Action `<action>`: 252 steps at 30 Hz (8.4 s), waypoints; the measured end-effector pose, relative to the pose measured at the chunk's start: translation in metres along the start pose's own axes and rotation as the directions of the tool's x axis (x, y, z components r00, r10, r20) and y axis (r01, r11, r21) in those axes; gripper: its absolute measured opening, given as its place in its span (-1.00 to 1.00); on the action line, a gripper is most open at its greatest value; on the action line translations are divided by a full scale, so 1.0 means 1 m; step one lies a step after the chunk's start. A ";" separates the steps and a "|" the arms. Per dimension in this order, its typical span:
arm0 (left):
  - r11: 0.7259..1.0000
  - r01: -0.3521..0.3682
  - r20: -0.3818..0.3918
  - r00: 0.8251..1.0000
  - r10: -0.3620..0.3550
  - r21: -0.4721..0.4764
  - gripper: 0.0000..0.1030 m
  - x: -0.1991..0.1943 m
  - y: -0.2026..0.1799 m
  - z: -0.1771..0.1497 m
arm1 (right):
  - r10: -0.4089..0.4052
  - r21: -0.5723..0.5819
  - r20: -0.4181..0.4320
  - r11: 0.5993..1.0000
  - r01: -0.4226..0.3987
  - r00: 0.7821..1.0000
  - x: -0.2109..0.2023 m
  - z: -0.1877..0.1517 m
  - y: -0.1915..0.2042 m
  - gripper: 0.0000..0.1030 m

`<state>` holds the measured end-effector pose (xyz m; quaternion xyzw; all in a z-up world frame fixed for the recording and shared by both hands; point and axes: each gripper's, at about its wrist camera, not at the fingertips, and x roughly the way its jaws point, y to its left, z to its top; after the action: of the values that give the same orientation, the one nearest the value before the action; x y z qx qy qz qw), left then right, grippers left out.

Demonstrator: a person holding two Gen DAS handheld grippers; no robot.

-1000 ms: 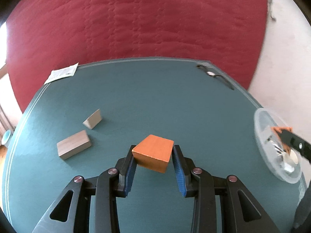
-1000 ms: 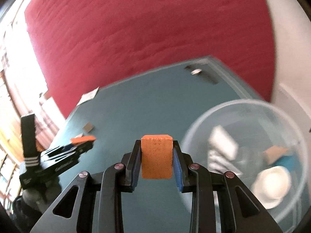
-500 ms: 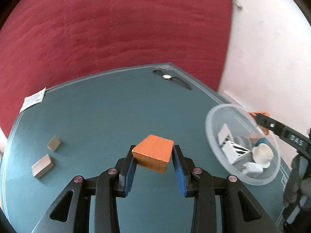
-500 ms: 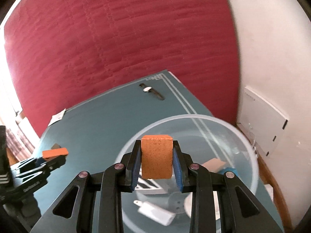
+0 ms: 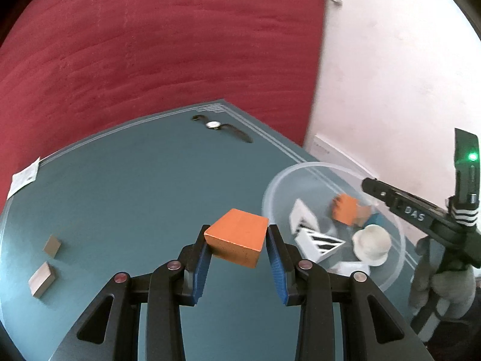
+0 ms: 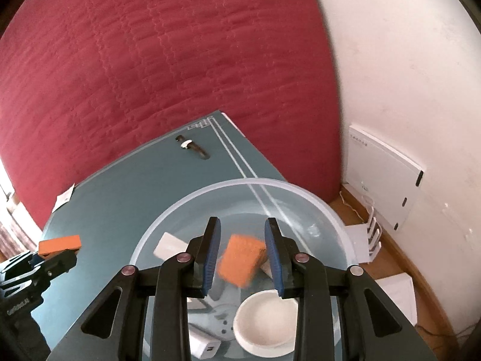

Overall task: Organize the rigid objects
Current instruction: 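Carry the orange block and orange wedge over the clear bowl with both grippers, then lower both orange pieces into the clear bowl and open both grippers, then withdraw both open grippers from the bowl toward the remaining wooden blocks, then grasp the flat brown wooden slab with the left gripper while the right approaches the pale block, then grasp the small pale wooden block with the right gripper and lift it, then carry the pale block into the clear bowl and open the right gripper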

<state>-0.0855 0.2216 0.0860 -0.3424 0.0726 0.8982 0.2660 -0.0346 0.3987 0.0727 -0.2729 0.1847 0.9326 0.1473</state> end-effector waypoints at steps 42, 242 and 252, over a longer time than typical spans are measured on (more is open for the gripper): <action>0.996 -0.027 -0.002 1.000 0.028 0.087 0.98 0.032 -0.059 -0.002 | -0.070 0.085 0.025 0.994 0.068 0.997 0.002 -0.002 -0.020 0.02; 0.823 -0.490 -0.080 0.868 0.489 -0.287 0.28 -0.005 0.151 -0.063 | -0.016 -0.170 -0.104 0.985 -0.002 0.994 0.025 -0.021 0.095 -0.37; 0.821 -0.503 -0.093 0.862 0.498 -0.269 0.28 -0.004 0.141 -0.066 | -0.048 -0.155 -0.087 0.987 0.034 0.995 0.019 -0.021 0.074 -0.37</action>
<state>-0.1190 0.0799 0.0318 -0.3544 0.0329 0.9340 -0.0315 -0.0679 0.3276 0.0656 -0.3291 0.1134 0.9275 0.1365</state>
